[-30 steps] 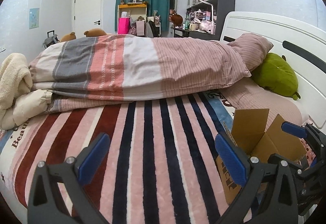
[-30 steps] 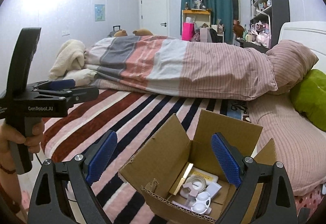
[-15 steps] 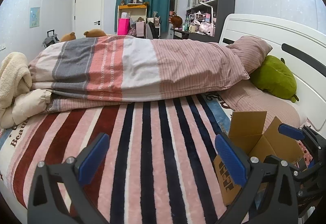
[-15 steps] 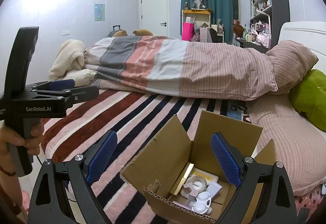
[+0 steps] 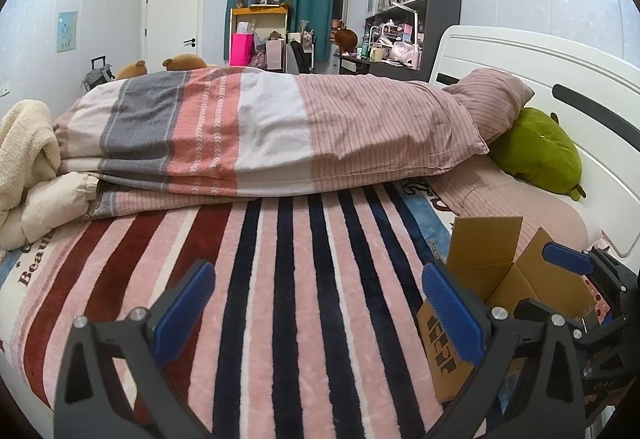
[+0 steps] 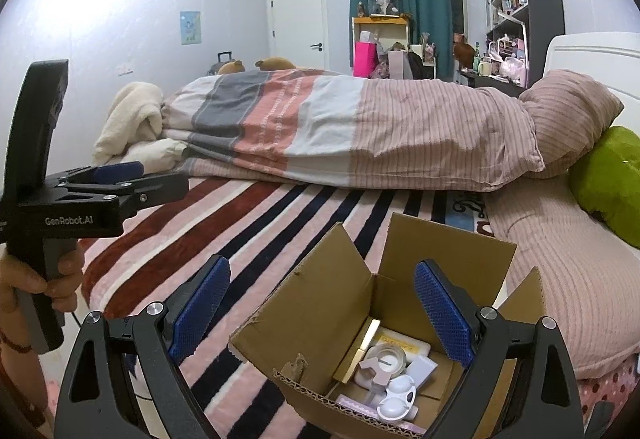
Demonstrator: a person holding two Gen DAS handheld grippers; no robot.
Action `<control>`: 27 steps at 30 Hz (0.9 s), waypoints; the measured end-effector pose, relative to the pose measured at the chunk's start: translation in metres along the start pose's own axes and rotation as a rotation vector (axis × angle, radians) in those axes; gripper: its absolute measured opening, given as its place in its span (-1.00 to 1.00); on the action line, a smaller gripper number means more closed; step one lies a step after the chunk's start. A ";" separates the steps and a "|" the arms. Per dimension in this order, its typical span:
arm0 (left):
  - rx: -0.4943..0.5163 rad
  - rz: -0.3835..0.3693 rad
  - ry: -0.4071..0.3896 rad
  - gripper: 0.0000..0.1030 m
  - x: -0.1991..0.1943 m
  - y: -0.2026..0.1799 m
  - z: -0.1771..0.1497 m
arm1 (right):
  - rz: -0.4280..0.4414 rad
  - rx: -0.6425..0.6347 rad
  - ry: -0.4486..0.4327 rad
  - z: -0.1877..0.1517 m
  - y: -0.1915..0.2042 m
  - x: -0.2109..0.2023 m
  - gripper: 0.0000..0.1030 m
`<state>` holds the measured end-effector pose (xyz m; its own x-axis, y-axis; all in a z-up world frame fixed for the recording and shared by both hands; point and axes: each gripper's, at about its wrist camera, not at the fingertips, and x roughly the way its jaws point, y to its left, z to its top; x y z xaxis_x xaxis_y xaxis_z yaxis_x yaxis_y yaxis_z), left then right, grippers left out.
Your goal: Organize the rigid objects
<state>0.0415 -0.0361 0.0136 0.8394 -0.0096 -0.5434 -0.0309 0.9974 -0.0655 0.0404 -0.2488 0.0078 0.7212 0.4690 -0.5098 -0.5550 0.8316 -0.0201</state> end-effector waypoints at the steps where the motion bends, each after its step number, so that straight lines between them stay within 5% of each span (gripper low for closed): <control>1: 0.000 0.000 0.001 0.99 0.001 0.000 0.000 | -0.002 -0.001 0.000 -0.001 -0.001 0.000 0.80; 27: 0.001 0.009 0.001 0.99 0.002 0.000 -0.001 | -0.017 0.008 -0.018 -0.002 0.002 -0.002 0.80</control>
<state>0.0427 -0.0366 0.0116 0.8388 -0.0012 -0.5444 -0.0373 0.9975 -0.0597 0.0367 -0.2485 0.0076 0.7382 0.4598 -0.4937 -0.5391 0.8420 -0.0220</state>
